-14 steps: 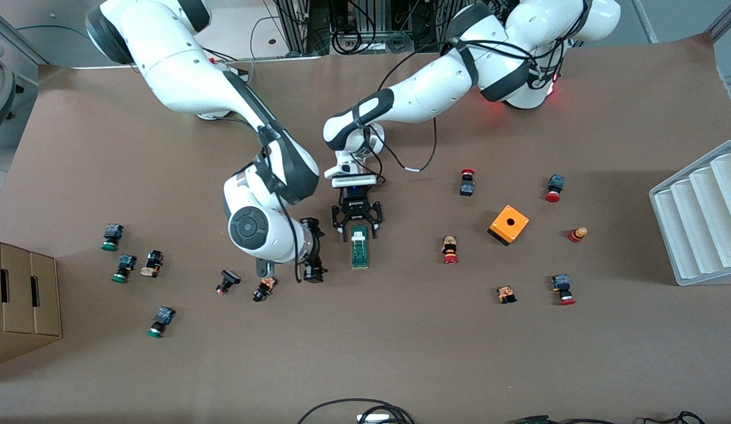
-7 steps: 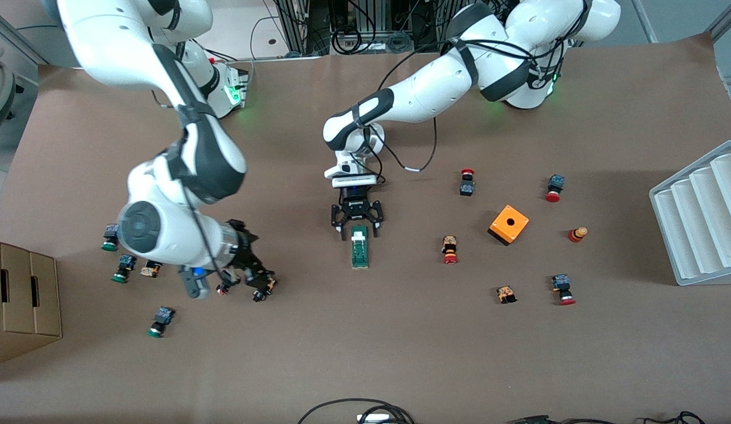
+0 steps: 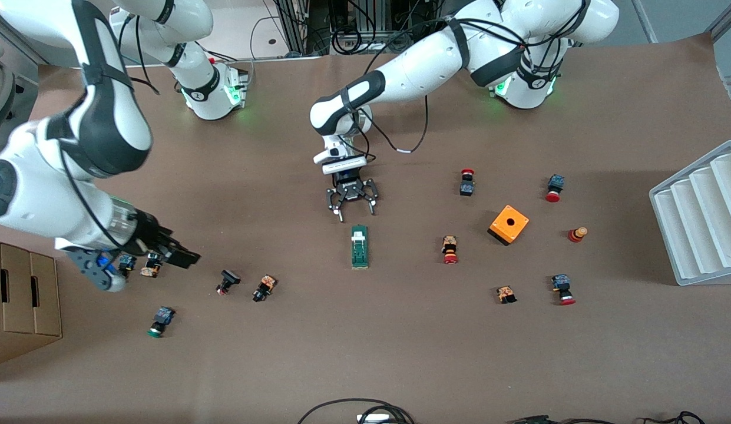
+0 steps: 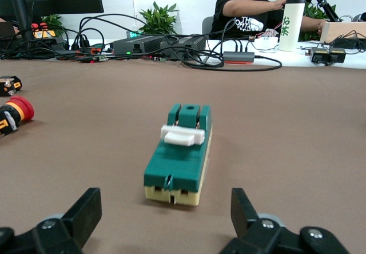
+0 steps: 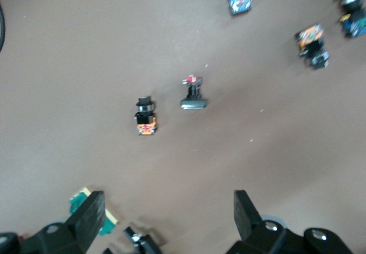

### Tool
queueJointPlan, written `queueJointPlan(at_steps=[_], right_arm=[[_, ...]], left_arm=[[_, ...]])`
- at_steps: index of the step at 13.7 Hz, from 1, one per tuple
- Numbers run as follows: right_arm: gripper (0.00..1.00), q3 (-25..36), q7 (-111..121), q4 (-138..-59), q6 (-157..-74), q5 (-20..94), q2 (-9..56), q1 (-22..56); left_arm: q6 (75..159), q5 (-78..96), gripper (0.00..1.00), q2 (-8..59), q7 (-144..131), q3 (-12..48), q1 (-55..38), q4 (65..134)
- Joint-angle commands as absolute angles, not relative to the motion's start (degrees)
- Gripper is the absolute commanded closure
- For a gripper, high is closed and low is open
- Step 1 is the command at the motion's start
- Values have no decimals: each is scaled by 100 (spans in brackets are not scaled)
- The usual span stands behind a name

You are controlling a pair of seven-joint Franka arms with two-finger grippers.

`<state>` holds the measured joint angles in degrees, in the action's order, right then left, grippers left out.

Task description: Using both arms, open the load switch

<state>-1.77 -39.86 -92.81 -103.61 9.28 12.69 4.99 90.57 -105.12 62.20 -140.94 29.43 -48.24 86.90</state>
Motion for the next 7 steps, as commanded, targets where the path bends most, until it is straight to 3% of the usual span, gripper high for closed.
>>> queueJointPlan(at_steps=[1,7], right_arm=[[0,-246,-3097,-9659,-10292,652,836,238],[0,-246,-1014,-9914,-10318,316,212,-298]], left_arm=[[9219,-10205,0,5907,-13914,2900,-4834,8771],[9395,-9493,0,5362,-13228,2900,-4852,8780]])
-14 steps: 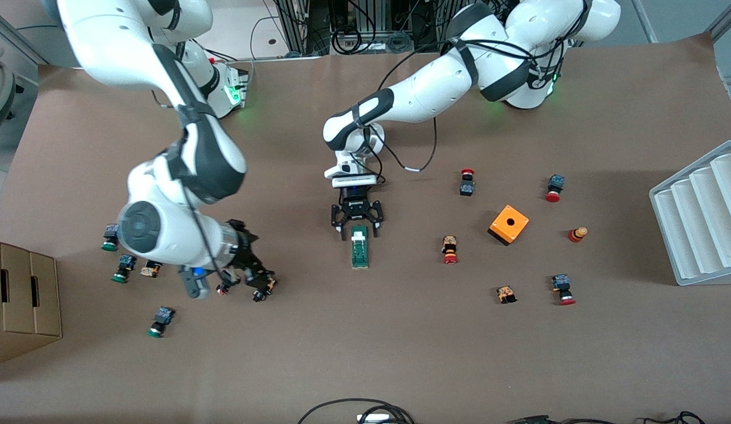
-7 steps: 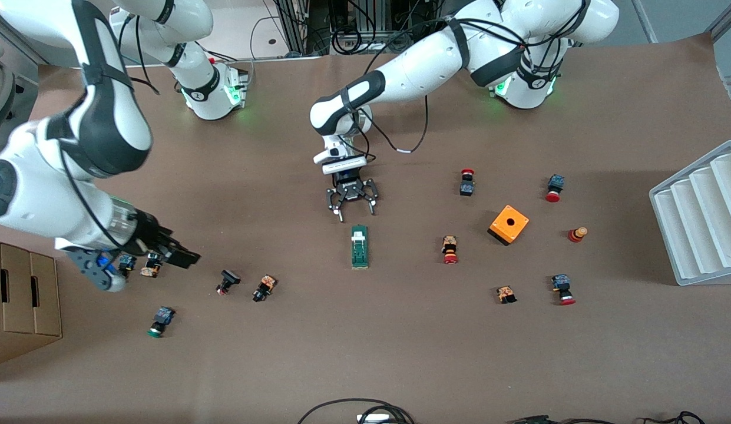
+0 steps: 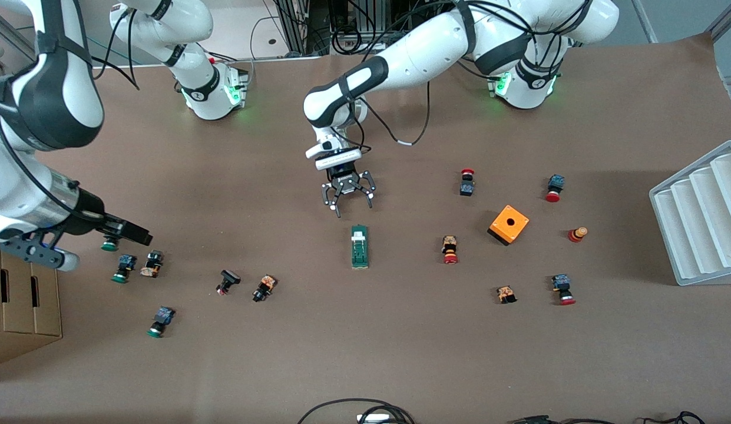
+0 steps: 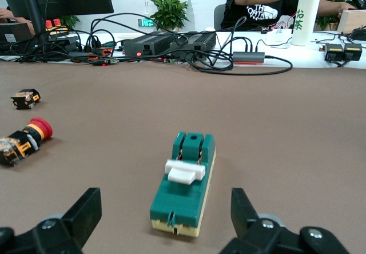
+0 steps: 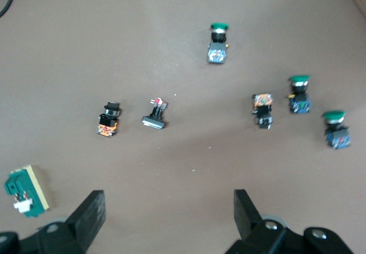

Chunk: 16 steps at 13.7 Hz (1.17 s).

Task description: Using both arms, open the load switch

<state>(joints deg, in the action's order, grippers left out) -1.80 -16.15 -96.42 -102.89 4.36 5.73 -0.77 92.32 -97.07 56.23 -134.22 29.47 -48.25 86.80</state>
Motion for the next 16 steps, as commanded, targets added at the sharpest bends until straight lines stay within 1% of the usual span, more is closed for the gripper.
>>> queueJointPlan(at_steps=[1,4,5,8,10,11,12,16], right_arm=[[0,-237,-741,-9914,-10327,308,141,-360],[0,-123,-335,-9949,-10327,115,-52,-378],[0,7,-256,-10019,-10327,114,-140,-326],[0,193,210,-10641,-10415,114,-824,-308],[0,280,237,-10889,-10415,114,-1080,-203],[0,473,237,-10951,-10424,114,-1116,15],[0,535,237,-10934,-10441,114,-1090,96],[0,475,202,-10592,-10371,105,-835,132]], left_arm=[[9422,-9336,0,5274,-13088,2900,-4852,8780],[9422,-8773,0,4958,-12167,2900,-4852,8772],[9457,-8502,0,4809,-11833,2900,-4852,8771],[9483,-7842,0,4343,-10971,2900,-4852,8780],[9475,-7394,0,3992,-10401,2900,-4852,8772],[9475,-7122,0,3790,-10076,2900,-4843,8780],[9466,-6815,0,3553,-9733,2892,-4834,8789],[9466,-6092,0,2981,-8993,2857,-4773,8780]])
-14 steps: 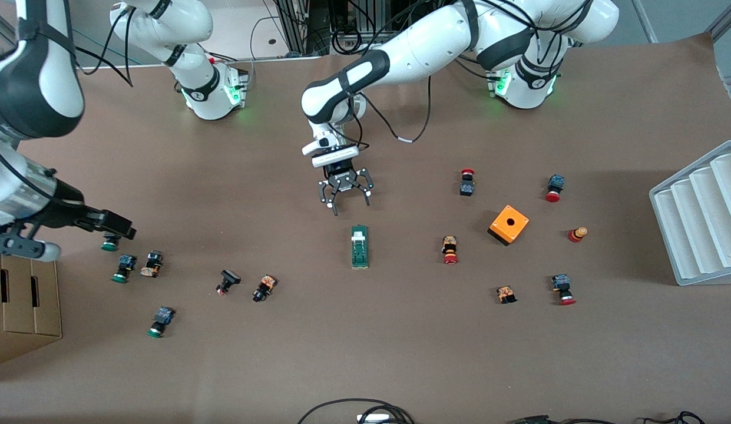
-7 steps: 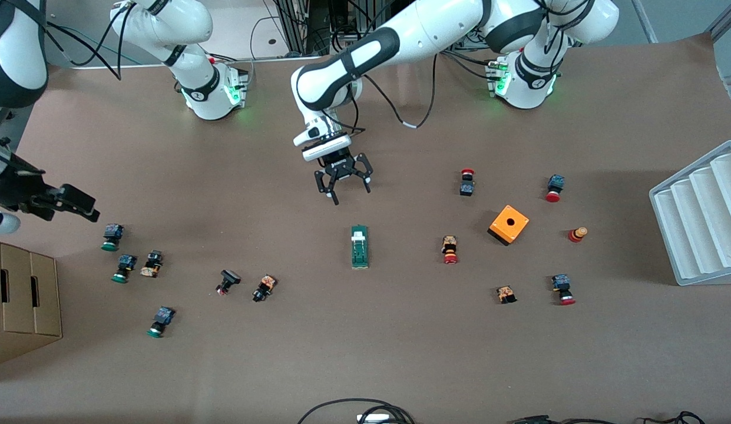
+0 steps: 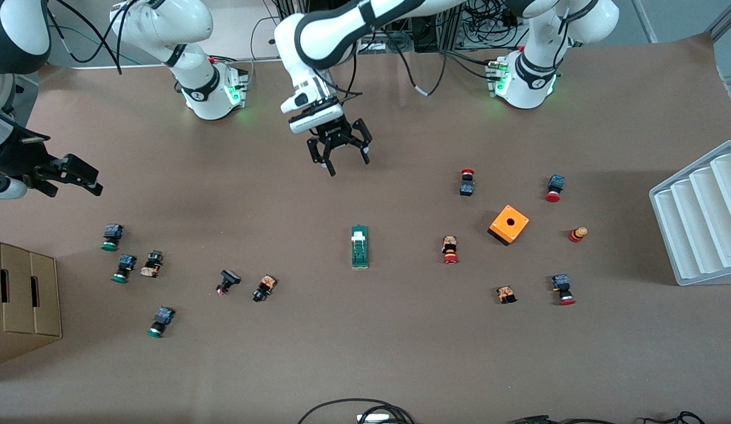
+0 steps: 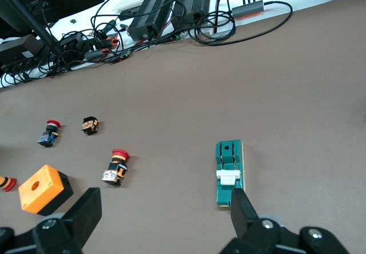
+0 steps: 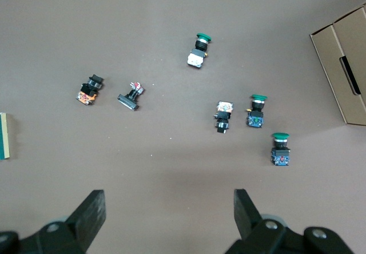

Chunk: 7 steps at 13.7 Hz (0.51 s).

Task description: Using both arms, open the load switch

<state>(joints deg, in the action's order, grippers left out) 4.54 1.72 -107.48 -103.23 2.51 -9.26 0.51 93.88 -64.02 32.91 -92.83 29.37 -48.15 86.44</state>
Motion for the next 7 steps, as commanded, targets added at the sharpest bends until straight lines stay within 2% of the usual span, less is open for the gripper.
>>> queueJointPlan(at_steps=[1,7], right_arm=[[0,475,202,-10530,-10293,88,-835,132],[0,492,193,-10345,-10195,53,-756,105]], left_arm=[[9475,-5882,0,2832,-8852,2848,-4746,8772],[9475,-4423,0,1654,-7202,2795,-4097,8754]])
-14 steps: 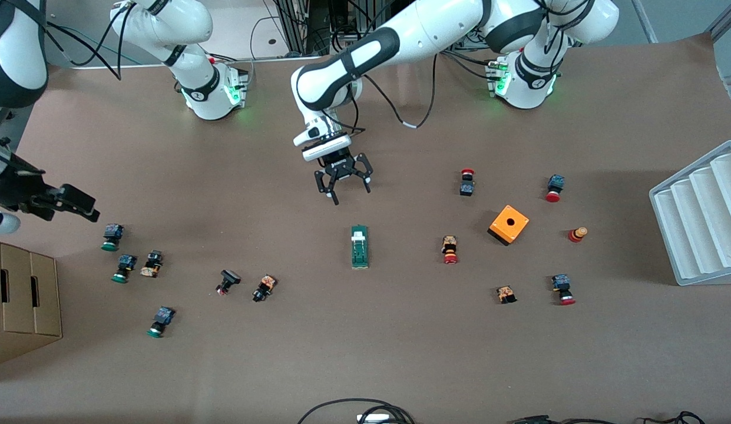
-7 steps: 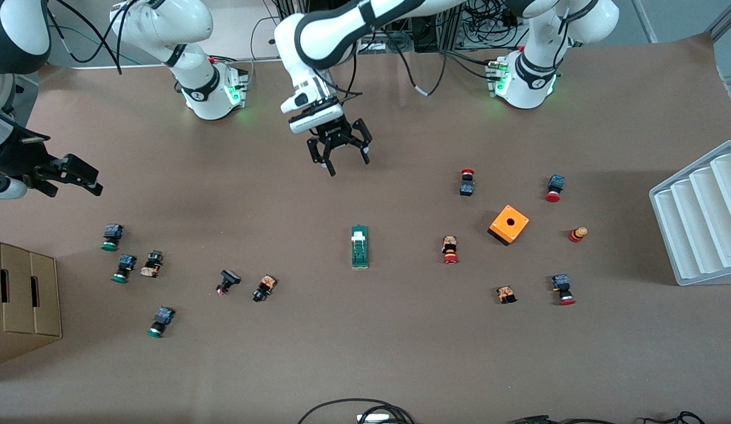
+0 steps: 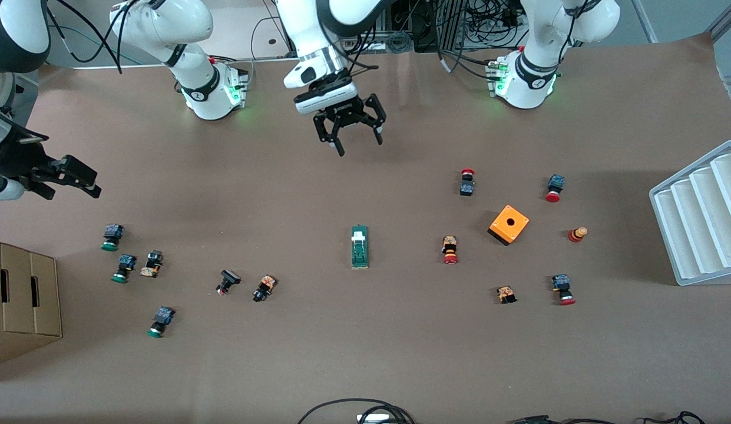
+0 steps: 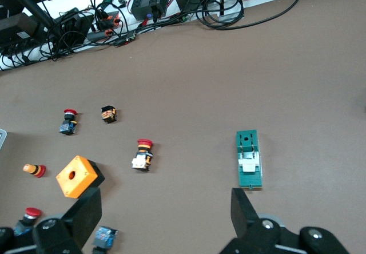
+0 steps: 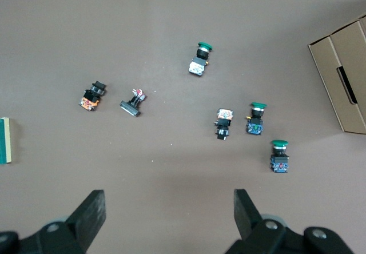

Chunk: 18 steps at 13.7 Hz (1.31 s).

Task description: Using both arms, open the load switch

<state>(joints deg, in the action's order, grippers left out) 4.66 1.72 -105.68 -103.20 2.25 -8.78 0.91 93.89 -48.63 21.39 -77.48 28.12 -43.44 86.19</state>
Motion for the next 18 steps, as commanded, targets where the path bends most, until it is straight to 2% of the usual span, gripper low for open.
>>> queueJointPlan(at_steps=[1,6,8,18], right_arm=[[0,483,202,-10345,-10204,53,-747,105],[0,632,255,-10327,-10274,53,-730,-17],[0,607,229,-10249,-10318,-52,-511,44],[0,492,193,-9976,-10389,-255,-422,220]], left_arm=[[9475,-4134,0,1444,-6781,2795,-3896,8754],[9457,-3210,0,713,-5196,2804,-2982,8719],[9483,-2613,0,607,-4792,2804,-2551,8614],[9457,-1161,0,334,-3596,2804,-467,8446]])
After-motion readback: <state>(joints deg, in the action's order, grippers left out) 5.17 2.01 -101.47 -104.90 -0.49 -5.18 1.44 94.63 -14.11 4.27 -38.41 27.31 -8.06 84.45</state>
